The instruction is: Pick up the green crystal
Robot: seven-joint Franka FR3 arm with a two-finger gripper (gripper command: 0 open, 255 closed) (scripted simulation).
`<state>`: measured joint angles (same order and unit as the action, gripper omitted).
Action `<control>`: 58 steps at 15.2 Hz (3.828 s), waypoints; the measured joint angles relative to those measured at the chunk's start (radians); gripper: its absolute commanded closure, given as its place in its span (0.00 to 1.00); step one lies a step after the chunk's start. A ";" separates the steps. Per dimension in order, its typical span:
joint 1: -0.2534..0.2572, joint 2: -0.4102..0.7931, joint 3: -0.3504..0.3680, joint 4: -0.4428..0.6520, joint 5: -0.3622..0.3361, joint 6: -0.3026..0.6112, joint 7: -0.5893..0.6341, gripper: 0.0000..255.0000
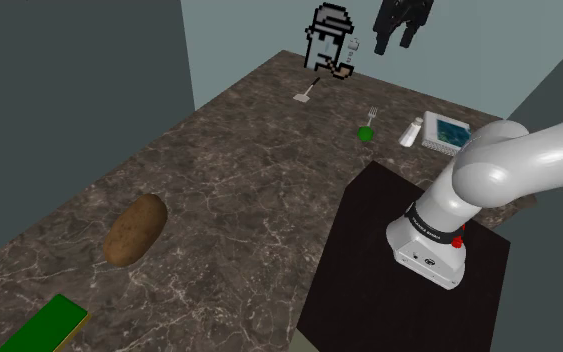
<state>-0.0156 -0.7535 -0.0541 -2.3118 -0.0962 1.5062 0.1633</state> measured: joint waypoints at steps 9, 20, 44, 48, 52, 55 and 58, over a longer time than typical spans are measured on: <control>-0.069 0.022 -0.072 -0.189 -0.045 0.234 0.039 0.00; -0.186 0.197 -0.205 -0.380 -0.119 0.642 0.090 0.00; -0.223 0.679 -0.366 -0.434 -0.036 1.212 0.049 1.00; -0.223 0.680 -0.366 -0.434 -0.036 1.212 0.049 1.00; -0.230 0.643 -0.365 -0.433 -0.059 1.176 0.063 1.00; -0.236 0.594 -0.357 -0.427 -0.082 1.123 0.082 1.00; -0.244 0.549 -0.351 -0.416 -0.098 1.069 0.091 1.00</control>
<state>-0.2596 -0.2041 -0.4054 -2.7278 -0.1939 2.5751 0.2540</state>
